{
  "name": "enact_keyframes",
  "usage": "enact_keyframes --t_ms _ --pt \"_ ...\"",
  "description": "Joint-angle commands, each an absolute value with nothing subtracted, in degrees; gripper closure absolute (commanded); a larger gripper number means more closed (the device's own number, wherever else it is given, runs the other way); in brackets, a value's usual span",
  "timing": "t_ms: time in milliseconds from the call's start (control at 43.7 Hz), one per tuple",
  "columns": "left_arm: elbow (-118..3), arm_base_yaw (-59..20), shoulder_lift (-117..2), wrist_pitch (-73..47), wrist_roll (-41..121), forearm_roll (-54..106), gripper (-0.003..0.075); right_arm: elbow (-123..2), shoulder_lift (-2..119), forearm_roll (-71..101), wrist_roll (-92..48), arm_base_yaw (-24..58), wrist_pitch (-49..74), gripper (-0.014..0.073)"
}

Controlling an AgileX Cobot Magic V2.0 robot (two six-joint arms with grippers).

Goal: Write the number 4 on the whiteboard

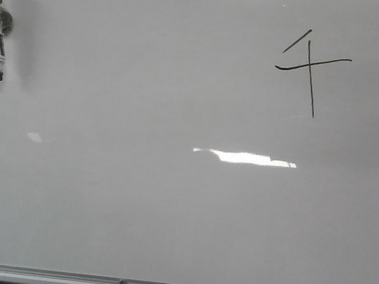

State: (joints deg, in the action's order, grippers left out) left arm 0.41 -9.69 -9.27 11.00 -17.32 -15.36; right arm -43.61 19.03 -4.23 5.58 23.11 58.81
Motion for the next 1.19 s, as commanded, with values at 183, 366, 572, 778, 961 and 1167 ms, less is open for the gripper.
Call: enact_keyframes --t_ms 183,366,572,778,961,1167 --pt "0.7 -6.02 -2.46 6.29 -17.75 -15.9 0.0741 -44.82 19.56 -4.83 5.01 22.83 54.89 0.0665" --pt "0.7 -1.37 1.28 4.89 -17.75 -15.9 0.0741 -44.82 19.56 -4.83 5.01 22.83 54.95 0.0665" --pt "0.7 -0.87 1.12 4.01 -17.75 -15.9 0.0741 -44.82 19.56 -4.83 5.01 22.83 55.08 0.0665" --pt "0.7 -0.87 1.12 4.24 -17.75 -16.3 0.074 -44.82 19.56 -4.83 5.01 22.83 55.08 0.0665" --pt "0.7 -0.97 1.12 3.25 0.0 1.46 0.074 -44.82 19.56 -4.83 5.01 22.83 55.08 0.0665" --pt "0.7 -2.83 1.23 2.85 2.48 2.76 0.0741 -44.82 19.56 -4.83 5.01 22.83 55.08 0.0665"
